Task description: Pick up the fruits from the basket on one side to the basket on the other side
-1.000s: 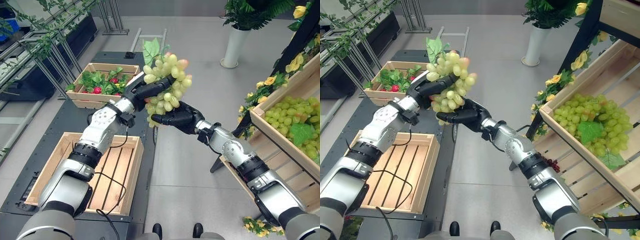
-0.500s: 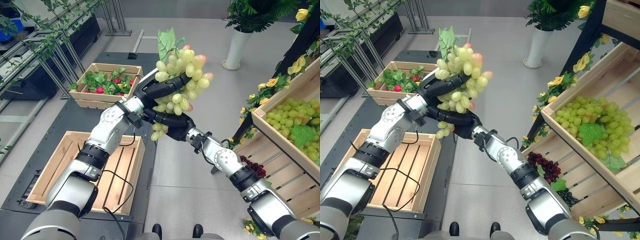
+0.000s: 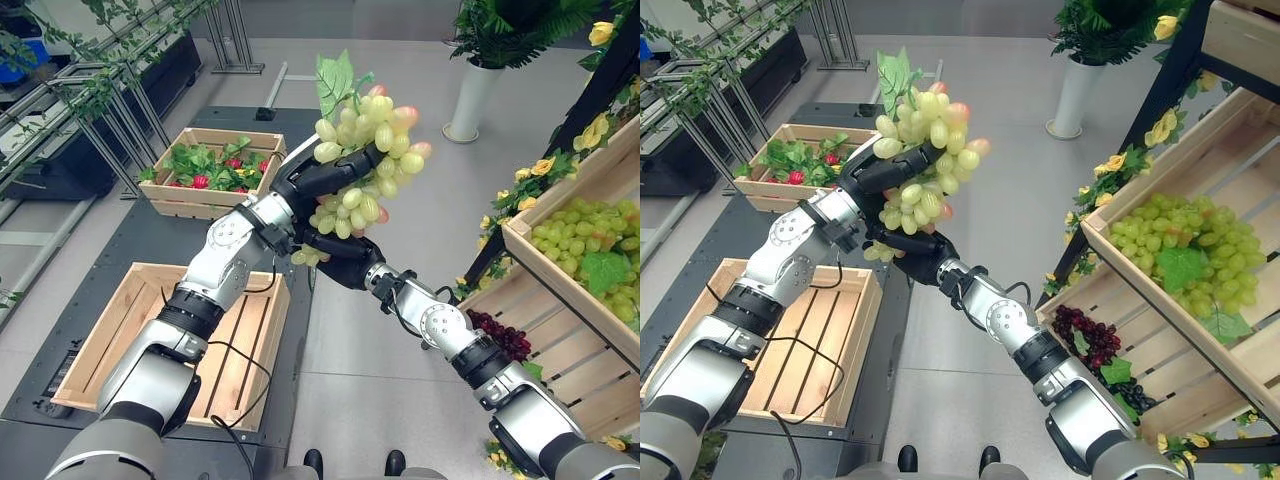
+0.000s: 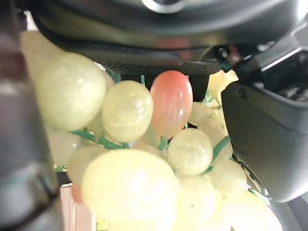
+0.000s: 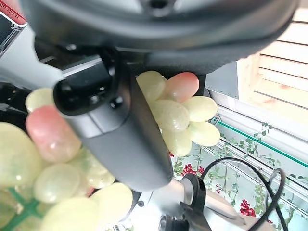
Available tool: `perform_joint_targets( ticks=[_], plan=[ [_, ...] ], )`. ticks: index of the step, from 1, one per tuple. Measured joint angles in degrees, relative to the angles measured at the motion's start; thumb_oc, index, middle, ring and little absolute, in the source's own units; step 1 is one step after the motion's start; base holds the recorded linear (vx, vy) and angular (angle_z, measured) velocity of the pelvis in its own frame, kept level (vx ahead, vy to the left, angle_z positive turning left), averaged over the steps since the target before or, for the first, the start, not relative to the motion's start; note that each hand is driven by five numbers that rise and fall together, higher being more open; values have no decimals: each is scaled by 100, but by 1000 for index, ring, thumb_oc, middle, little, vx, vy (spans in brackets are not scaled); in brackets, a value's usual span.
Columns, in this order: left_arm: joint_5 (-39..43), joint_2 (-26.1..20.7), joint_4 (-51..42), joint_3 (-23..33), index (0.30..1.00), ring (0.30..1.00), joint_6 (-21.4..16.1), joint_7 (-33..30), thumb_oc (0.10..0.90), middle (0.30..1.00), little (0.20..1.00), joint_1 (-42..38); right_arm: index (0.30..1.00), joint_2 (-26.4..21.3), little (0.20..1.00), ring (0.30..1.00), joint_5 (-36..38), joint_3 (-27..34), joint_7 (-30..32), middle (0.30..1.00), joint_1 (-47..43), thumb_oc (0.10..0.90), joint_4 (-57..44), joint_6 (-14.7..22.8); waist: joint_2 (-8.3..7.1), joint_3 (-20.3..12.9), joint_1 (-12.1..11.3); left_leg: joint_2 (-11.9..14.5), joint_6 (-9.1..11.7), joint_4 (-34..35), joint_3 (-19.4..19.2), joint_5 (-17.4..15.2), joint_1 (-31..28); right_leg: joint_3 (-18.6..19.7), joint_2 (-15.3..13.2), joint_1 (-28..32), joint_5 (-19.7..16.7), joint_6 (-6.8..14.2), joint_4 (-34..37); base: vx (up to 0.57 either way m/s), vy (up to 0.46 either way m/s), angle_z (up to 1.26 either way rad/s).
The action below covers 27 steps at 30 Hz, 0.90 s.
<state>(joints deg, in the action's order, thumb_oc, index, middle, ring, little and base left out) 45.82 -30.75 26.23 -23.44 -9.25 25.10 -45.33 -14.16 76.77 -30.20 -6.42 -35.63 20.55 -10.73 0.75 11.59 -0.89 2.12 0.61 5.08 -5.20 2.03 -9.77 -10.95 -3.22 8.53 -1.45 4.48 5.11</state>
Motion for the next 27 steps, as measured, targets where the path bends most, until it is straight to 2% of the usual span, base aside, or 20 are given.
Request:
perform_joint_targets(
  ticks=[3, 5, 7, 8, 9, 11, 18, 27],
  plan=[
    [1, 30, 39, 34, 705, 705, -51, -86, 670, 705, 705, 99, 300, -102, 300, 300, -39, 30, 14, 300, 159, 400, 6, 22, 13, -12, -2, 0, 0, 0, 0, 0, 0, 2, 0, -1, 0, 0, 0, 0, 0, 0],
    [1, 39, 153, 188, 662, 662, -176, -161, 642, 662, 662, 310, 300, -130, 300, 300, -44, 99, 11, 300, 304, 400, 9, 157, 20, -17, 15, 0, 0, 0, -8, 0, -2, 16, 0, -4, 0, 0, 0, 5, 5, -2],
    [0, 38, 408, 308, 676, 676, -178, -354, 651, 676, 676, 419, 300, -138, 300, 300, -44, 285, 11, 300, 389, 400, 9, 250, 31, -24, 26, 3, 0, 0, -13, 0, -9, 48, 5, -9, -4, -3, 1, 8, 7, -7],
    [1, 39, 565, 437, 747, 747, -176, -479, 698, 747, 747, 543, 300, -161, 300, 300, -44, 426, 11, 300, 434, 400, 8, 334, 39, -29, 35, 6, 0, 0, -14, 0, -19, 73, 6, -10, -9, -5, 1, 9, 5, -8],
    [2, 38, 681, 537, 900, 900, -175, -585, 800, 900, 900, 646, 300, -198, 300, 300, -45, 539, 11, 300, 458, 400, 9, 400, 41, -30, 47, 8, 0, 1, -15, 0, -23, 81, 9, -11, -12, -5, 1, 12, 7, -6],
    [2, 37, 813, 804, 900, 900, -175, -702, 800, 900, 900, 925, 300, -318, 300, 300, -103, 724, 10, 300, 465, 400, 9, 466, 40, -33, 108, 10, 0, 1, -15, 0, -24, 83, 9, -10, -13, -5, 1, 0, 0, 0],
    [9, 33, 985, 1161, 900, 900, -175, -811, 800, 900, 900, 1136, 300, -427, 300, 300, -247, 955, 9, 300, 765, 400, 9, 523, 24, -46, 103, 9, 0, 1, -15, 0, -25, 86, 10, -9, -16, -2, 1, 0, 0, 0],
    [7, 34, 987, 1274, 900, 900, -172, -607, 800, 900, 900, 1261, 300, -428, 300, 300, -405, 982, 10, 300, 1027, 400, 10, 605, 21, -47, 173, 10, 0, 2, -47, -1, -40, 115, 14, -9, -27, -2, 1, 1, 1, -1]
  ],
)
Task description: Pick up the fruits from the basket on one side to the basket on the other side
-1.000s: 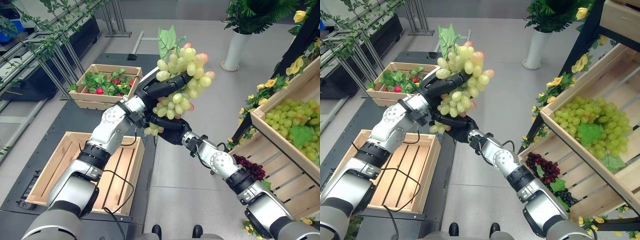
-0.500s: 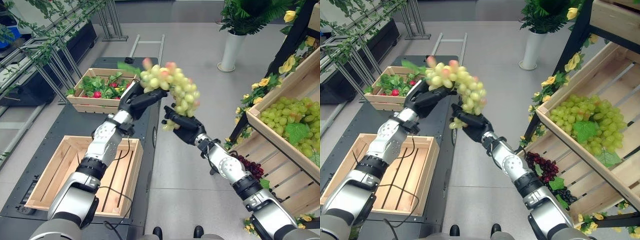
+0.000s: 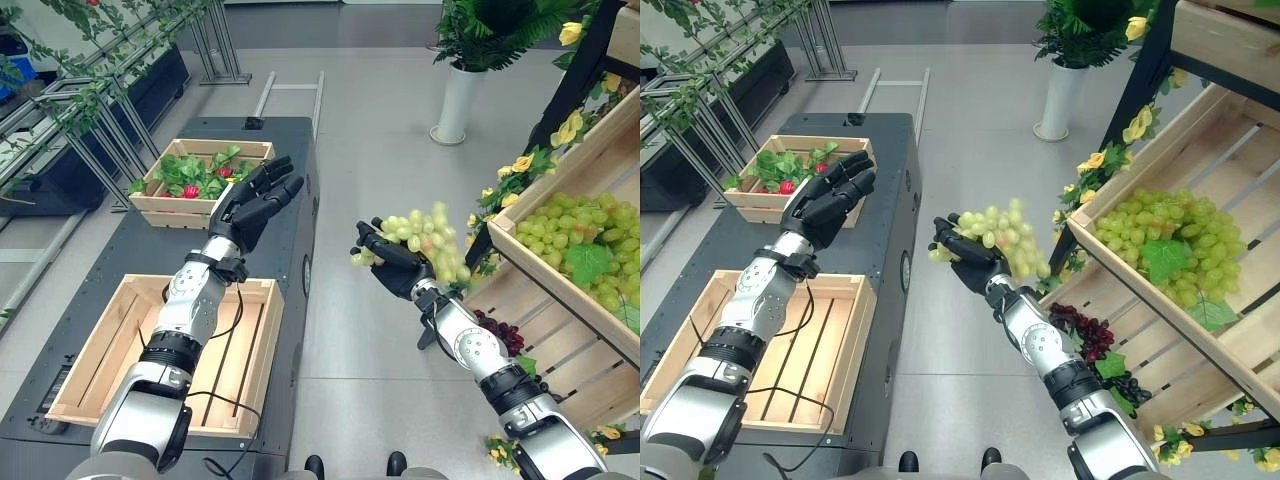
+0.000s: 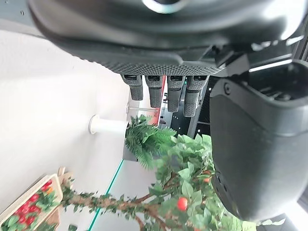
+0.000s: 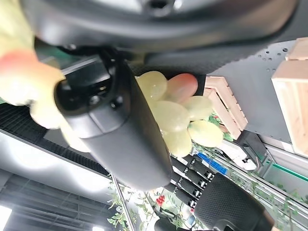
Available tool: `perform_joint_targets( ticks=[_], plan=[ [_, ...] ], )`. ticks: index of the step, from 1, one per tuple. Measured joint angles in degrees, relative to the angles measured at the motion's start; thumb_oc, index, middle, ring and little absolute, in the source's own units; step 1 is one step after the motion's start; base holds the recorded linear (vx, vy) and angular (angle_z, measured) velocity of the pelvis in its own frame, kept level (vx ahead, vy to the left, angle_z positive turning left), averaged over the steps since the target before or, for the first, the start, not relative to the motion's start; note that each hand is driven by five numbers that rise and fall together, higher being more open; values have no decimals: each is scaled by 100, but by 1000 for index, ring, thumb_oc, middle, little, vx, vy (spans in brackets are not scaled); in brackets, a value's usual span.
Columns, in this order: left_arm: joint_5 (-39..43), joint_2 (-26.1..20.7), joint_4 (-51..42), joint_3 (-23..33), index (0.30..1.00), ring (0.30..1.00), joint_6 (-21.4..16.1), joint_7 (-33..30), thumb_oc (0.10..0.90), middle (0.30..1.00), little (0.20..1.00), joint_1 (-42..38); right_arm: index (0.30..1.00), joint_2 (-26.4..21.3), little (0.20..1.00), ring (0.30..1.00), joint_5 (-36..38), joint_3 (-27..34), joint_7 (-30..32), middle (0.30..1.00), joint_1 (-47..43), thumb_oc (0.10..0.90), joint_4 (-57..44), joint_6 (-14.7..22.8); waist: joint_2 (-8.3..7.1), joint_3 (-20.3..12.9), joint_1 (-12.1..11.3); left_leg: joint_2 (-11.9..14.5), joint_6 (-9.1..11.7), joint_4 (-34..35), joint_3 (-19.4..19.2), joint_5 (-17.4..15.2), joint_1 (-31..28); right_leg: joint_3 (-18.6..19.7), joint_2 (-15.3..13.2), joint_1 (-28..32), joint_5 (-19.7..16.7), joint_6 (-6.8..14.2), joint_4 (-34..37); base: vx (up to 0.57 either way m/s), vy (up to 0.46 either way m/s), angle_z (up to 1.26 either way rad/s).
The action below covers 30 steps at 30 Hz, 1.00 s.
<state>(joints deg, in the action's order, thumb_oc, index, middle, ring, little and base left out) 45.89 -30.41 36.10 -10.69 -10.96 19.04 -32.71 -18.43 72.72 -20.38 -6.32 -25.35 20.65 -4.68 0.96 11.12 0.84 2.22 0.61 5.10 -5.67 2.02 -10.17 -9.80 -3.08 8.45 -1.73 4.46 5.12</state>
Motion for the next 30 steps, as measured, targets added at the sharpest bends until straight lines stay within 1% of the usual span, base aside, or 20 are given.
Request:
perform_joint_targets(
  ticks=[2, 4, 8, 11, 12, 14, 15, 17, 19, 20, 23, 25, 28, 29, 30],
  plan=[
    [-1, 1, -2, -5, 900, 900, 5, 200, 800, 900, 900, 138, 300, -4, 300, 300, -43, 20, 0, 300, 0, 400, 0, 13, 0, -1, 12, 5, 0, 0, -26, 0, -11, 19, 3, 0, -6, -3, 0, 9, 9, -6],
    [-1, 2, -1, -5, 900, 900, 16, 261, 800, 900, 900, 220, 300, -4, 300, 300, -102, 57, 0, 300, 0, 400, 0, 16, -2, -2, 10, 11, 0, 0, -37, 0, -14, 23, 8, -2, -10, -7, 0, 5, 4, -2],
    [-1, 8, -3, -2, 900, 900, 21, 270, 800, 900, 900, 376, 300, -57, 300, 300, -913, 195, 0, 300, 0, 400, -1, 18, -18, -13, -4, 13, 0, 1, -53, 0, -22, 38, 12, -2, -21, -9, 0, 0, 0, 0],
    [-5, 82, -36, 17, 900, 900, 16, 183, 800, 900, 900, 626, 300, -113, 300, 300, -1388, 196, -1, 300, 6, 400, -11, 18, -66, -44, -7, 11, -1, 1, -95, -2, -33, 98, 15, -14, -28, -9, 1, 3, 19, -7],
    [-12, 101, -38, 18, 900, 900, 16, 159, 800, 900, 900, 678, 300, -121, 300, 300, -1428, 196, -1, 300, 7, 400, -14, 18, -73, -48, -7, 11, -2, 1, -106, -2, -34, 113, 17, -22, -32, -9, 0, -1, 20, -12],
    [-51, 259, -84, 55, 900, 900, 7, 59, 800, 900, 900, 955, 300, -171, 300, 300, -1656, 203, -1, 300, 89, 400, -109, 18, -104, -67, 4, 10, -3, 2, -134, -4, -33, 148, 18, -38, -41, -7, 1, 0, 26, -9],
    [-89, 437, -245, 121, 900, 900, -18, -38, 800, 900, 900, 1201, 300, -221, 300, 300, -1672, 218, -1, 300, 221, 400, -275, 17, -118, -76, 1, 7, -6, 3, -147, -7, -33, 164, 17, -45, -42, -6, 1, 1, 25, -6],
    [-153, 595, -293, 86, 900, 900, -21, -72, 800, 900, 900, 1475, 300, -258, 300, 300, -1851, 219, -49, 300, 335, 400, -396, 12, -141, -88, 3, 9, -7, 3, -165, -8, -32, 181, 20, -58, -48, -7, 0, 0, 33, -7],
    [-231, 850, -392, 104, 900, 900, -72, -147, 800, 900, 900, 1874, 300, -393, 300, 300, -1885, 236, -142, 300, 498, 400, -706, -109, -155, -95, 2, 9, -13, 4, -199, -17, -35, 284, 26, -92, -72, 0, 0, 8, 43, -17],
    [-235, 894, -390, 92, 900, 900, -73, -163, 800, 900, 900, 1945, 300, -424, 300, 300, -1886, 236, -188, 300, 533, 400, -767, -122, -159, -97, 2, 9, -14, 4, -212, -17, -37, 294, 26, -93, -77, 1, 1, 11, 39, -17],
    [-297, 1184, -377, 93, 900, 900, -130, -384, 800, 900, 900, 2256, 300, -556, 300, 300, -1893, 351, -382, 300, 610, 400, -1058, -431, -206, -115, 51, 3, -24, 6, -270, -27, -39, 371, 27, -125, -120, 14, 1, 13, 55, -12],
    [-394, 1242, -377, 82, 900, 900, -227, -460, 800, 900, 900, 2372, 300, -616, 300, 300, -1893, 422, -413, 300, 613, 400, -1182, -606, -243, -136, 59, 3, -26, 7, -329, -28, -42, 447, 31, -157, -137, 14, 1, 10, 51, -18],
    [-504, 1282, -296, 84, 900, 900, -421, -551, 800, 900, 900, 2596, 300, -953, 300, 300, -1886, 516, -557, 300, 675, 400, -1554, -1033, -377, -202, 110, 1, -30, 16, -458, -31, -42, 579, 41, -219, -173, 18, 1, 5, 73, -21],
    [-512, 1286, -274, 84, 900, 900, -451, -553, 800, 900, 900, 2626, 300, -1042, 300, 300, -1883, 518, -587, 300, 691, 400, -1628, -1088, -396, -211, 110, 2, -32, 36, -477, -32, -41, 593, 41, -228, -175, 20, 1, 5, 53, -17],
    [-532, 1285, -188, 84, 900, 900, -459, -552, 800, 900, 900, 2667, 300, -1183, 300, 300, -1876, 551, -651, 300, 716, 400, -1731, -1181, -454, -240, 117, 5, -34, 42, -539, -36, -39, 635, 47, -261, -190, 19, 1, 9, 50, -22]
  ],
)
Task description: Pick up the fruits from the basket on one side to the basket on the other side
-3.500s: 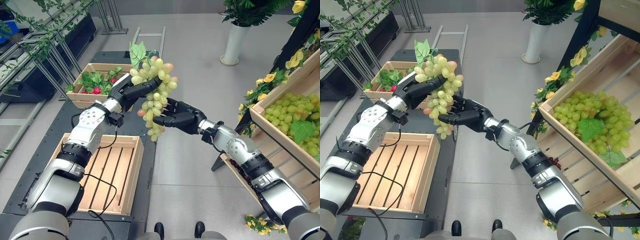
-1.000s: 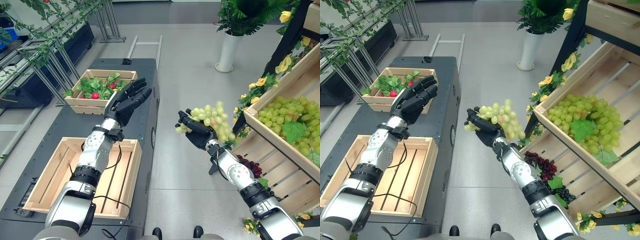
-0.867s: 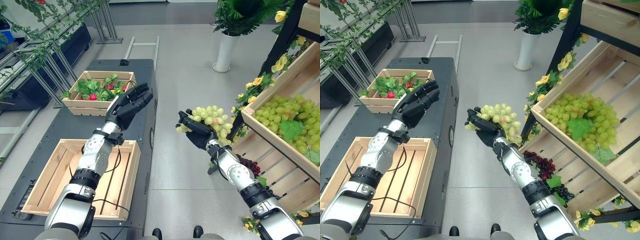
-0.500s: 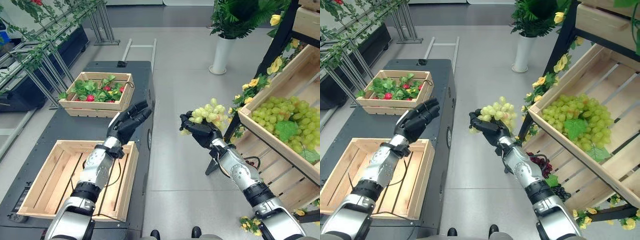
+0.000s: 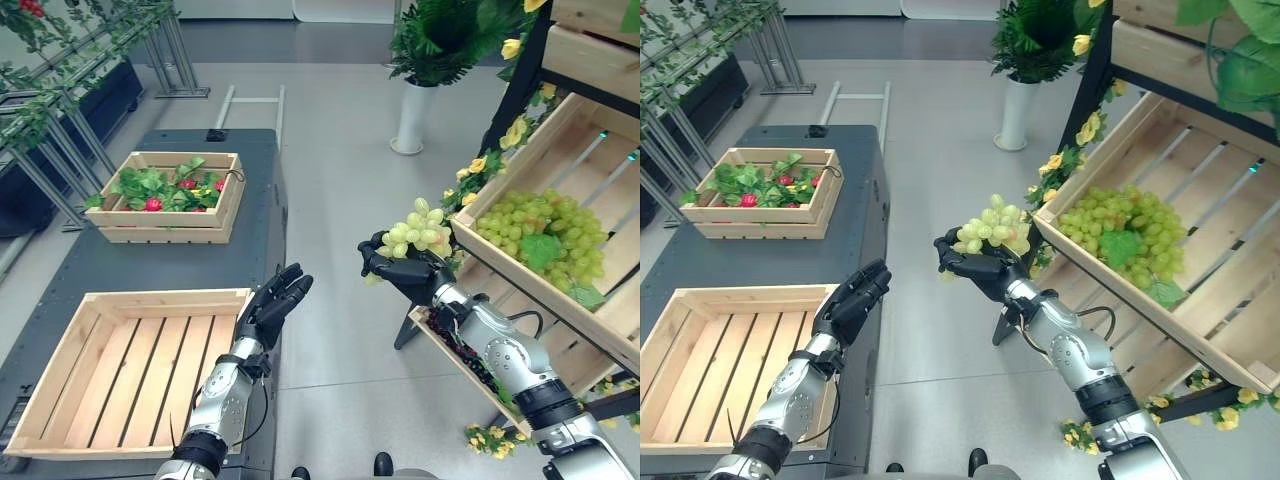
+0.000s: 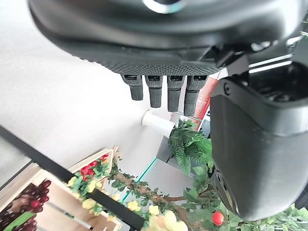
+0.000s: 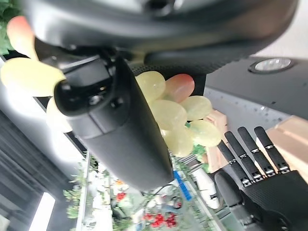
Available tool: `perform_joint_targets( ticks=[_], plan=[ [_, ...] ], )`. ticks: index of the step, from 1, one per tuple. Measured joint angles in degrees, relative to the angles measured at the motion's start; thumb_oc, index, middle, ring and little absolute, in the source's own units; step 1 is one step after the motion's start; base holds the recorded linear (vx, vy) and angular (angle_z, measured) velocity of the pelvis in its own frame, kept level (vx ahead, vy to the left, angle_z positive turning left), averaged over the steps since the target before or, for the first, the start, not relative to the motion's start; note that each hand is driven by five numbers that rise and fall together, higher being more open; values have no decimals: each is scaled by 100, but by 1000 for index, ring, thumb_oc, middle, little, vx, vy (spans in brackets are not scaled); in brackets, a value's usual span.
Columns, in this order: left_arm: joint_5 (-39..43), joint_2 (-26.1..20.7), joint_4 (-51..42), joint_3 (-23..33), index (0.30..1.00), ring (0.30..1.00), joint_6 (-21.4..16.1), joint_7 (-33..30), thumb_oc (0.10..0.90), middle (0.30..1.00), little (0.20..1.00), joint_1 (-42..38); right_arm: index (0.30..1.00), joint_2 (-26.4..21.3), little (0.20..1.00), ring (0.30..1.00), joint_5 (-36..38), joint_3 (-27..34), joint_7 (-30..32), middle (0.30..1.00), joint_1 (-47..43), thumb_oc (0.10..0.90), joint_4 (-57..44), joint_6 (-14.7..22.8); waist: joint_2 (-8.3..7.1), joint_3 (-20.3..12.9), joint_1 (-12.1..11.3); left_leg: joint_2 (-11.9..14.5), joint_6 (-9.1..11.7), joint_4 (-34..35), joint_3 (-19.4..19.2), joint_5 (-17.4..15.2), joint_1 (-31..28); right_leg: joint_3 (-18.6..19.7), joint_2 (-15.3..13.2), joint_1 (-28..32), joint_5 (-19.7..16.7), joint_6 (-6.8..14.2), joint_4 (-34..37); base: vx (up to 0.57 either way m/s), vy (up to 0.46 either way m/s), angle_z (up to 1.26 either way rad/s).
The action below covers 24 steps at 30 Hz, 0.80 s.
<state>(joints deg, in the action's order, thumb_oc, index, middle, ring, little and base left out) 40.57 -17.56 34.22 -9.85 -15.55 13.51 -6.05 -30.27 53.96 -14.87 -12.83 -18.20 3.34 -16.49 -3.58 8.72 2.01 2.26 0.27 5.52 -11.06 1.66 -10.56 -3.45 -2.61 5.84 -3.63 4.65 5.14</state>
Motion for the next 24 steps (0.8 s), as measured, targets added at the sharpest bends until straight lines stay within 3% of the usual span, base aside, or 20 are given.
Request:
perform_joint_targets(
  ticks=[4, 11, 13, 24],
  plan=[
    [-188, 70, 415, -40, 900, 900, -5, 13, 800, 900, 900, 94, 300, -255, 300, 300, 56, 339, -19, 300, 85, 400, -219, -315, -174, -67, 67, 0, -7, 1, -136, -12, 8, 124, 5, -68, -39, 7, 0, 10, 43, -17],
    [-328, 109, 657, -262, 900, 900, -3, 126, 800, 900, 900, 312, 300, -797, 300, 300, 55, 730, -25, 300, 356, 400, -584, -386, -361, -89, 288, -13, -16, 0, -336, -22, 97, 304, 15, -244, -130, 16, -1, 0, 23, -15],
    [-390, 125, 786, -373, 900, 900, 7, 180, 800, 900, 900, 337, 300, -943, 300, 300, 55, 870, -25, 300, 476, 400, -648, -387, -417, -93, 453, -18, -23, 2, -397, -29, 104, 364, 21, -277, -150, 19, -1, -30, 27, -14],
    [-377, 254, 876, -663, 900, 900, 31, 198, 800, 900, 900, 351, 300, -1692, 300, 300, 48, 1128, -74, 300, 664, 400, -758, -289, -479, -86, 888, -33, -28, 3, -824, -65, 118, 783, 52, -488, -239, 92, 2, -7, 31, -21]
  ],
)
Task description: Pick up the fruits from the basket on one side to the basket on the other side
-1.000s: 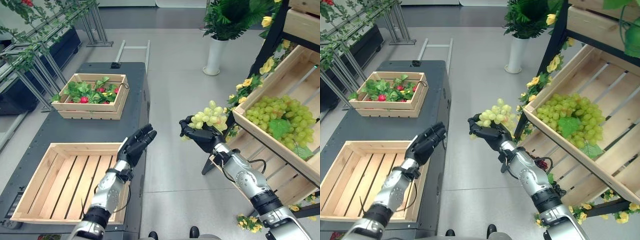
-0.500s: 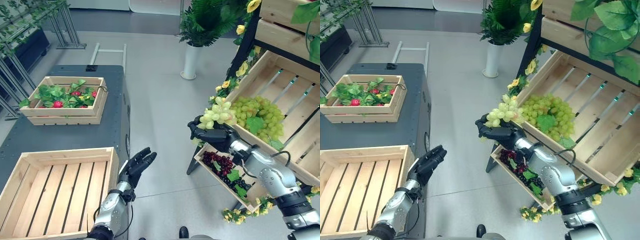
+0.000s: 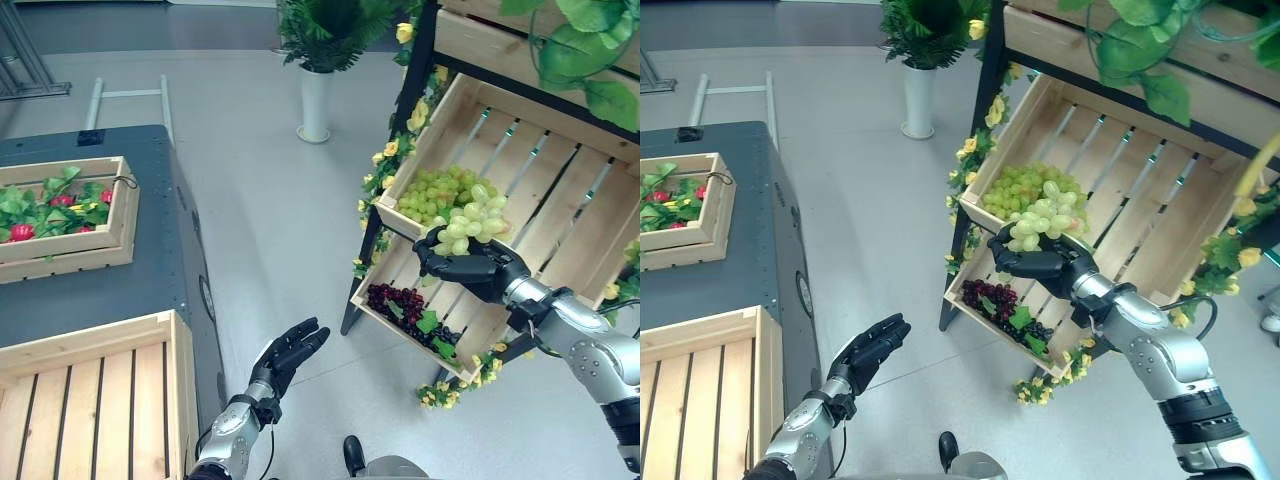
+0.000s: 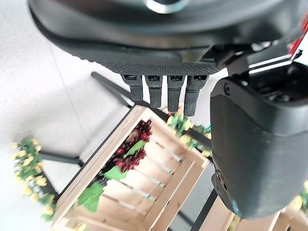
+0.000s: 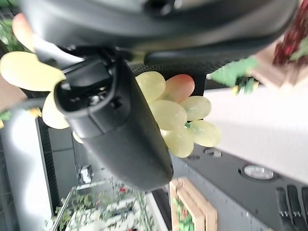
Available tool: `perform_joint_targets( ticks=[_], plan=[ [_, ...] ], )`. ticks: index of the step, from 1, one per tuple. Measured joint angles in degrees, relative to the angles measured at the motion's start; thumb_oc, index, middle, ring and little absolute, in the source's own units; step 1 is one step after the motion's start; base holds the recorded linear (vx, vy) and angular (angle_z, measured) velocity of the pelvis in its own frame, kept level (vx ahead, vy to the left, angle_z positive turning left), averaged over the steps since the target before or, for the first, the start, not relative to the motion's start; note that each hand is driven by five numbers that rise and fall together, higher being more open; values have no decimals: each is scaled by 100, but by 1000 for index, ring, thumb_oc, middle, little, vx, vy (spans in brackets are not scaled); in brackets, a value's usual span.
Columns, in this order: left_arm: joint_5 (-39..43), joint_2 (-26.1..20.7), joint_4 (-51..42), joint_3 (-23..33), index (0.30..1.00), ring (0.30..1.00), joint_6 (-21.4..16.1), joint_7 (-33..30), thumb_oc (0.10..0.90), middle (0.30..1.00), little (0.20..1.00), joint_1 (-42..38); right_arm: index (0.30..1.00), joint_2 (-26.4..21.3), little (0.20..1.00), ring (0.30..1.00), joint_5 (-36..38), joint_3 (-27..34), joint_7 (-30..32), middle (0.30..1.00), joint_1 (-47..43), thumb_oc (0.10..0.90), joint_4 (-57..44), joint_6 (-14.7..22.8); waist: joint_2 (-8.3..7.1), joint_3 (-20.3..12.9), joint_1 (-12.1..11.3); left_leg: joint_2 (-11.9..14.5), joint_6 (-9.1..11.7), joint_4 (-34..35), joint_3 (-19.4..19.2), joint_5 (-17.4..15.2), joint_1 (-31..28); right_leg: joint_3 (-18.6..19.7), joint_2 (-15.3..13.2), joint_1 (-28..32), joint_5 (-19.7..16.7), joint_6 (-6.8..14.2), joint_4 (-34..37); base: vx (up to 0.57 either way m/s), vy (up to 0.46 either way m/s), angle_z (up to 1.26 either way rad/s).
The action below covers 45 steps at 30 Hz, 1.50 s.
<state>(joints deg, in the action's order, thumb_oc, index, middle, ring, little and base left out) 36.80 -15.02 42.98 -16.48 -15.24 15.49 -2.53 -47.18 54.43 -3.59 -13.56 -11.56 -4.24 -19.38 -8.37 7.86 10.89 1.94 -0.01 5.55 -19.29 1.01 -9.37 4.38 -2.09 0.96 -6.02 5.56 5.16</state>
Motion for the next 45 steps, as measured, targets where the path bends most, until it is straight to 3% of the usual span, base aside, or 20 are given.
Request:
perform_joint_targets(
  ticks=[9, 16, 31, 35, 39, 40, 41, 45],
  plan=[
    [7, -14, -2, -23, 900, 900, 0, 1, 800, 900, 900, 0, 300, -561, 300, 300, 59, 375, -106, 300, -4, 400, 531, 182, -17, 3, 34, -9, -16, 0, -12, -9, -2, 30, 4, 0, -20, -26, -1, 9, 3, 0],
    [7, -111, 3, -105, 900, 900, 0, 70, 800, 900, 900, 17, 300, -934, 300, 300, 226, 379, 45, 300, -801, 400, 2170, 180, -48, 6, -56, -4, -17, -1, -10, -9, 17, 15, 5, -25, -2, -1, 0, 0, 0, 0],
    [9, -140, 212, -125, 900, 900, -1, 252, 800, 900, 900, 22, 300, -979, 300, 300, 209, 11, 234, 300, -2296, 400, 3575, 155, -19, 0, -409, -13, -17, -6, 171, -6, 29, -60, 1, 17, -34, -42, -2, -6, 0, 3],
    [10, -148, 217, -116, 900, 900, -2, 257, 800, 900, 900, 22, 300, -978, 300, 300, 189, -1, 230, 300, -2359, 400, 3820, -91, -19, 1, -579, -15, -18, -38, 203, -5, 25, -102, -7, 34, -34, -43, -3, -9, -1, 3],
    [10, -169, 217, -112, 900, 900, -2, 257, 800, 900, 900, 22, 300, -977, 300, 300, 169, -165, 213, 300, -2359, 400, 3991, -273, -19, 1, -589, -20, -19, -37, 248, -4, 23, -161, -17, 53, -33, -43, -3, -12, -1, 6],
    [9, -168, 217, -113, 900, 900, -2, 257, 800, 900, 900, 22, 427, -977, 427, 427, 163, -172, 181, 427, -2359, 485, 4052, -299, -19, 1, -589, -20, -20, -36, 248, -4, 23, -161, -18, 54, -33, -43, -3, 0, 0, 0],
    [10, -168, 218, -112, 900, 900, -2, 257, 800, 900, 900, 22, 900, -977, 900, 900, 91, -172, 139, 900, -2359, 800, 4140, -327, -20, 1, -589, -20, -20, -33, 247, -4, 22, -160, -18, 54, -33, -43, -3, 0, 0, 0],
    [10, -167, 219, -114, 900, 900, -9, 257, 800, 900, 900, 22, 900, -977, 900, 900, -78, -172, 101, 900, -2365, 800, 4499, -466, -22, 0, -595, -21, -20, -3, 245, -5, 11, -159, -18, 59, -32, -42, -2, 0, 0, 0]
  ],
)
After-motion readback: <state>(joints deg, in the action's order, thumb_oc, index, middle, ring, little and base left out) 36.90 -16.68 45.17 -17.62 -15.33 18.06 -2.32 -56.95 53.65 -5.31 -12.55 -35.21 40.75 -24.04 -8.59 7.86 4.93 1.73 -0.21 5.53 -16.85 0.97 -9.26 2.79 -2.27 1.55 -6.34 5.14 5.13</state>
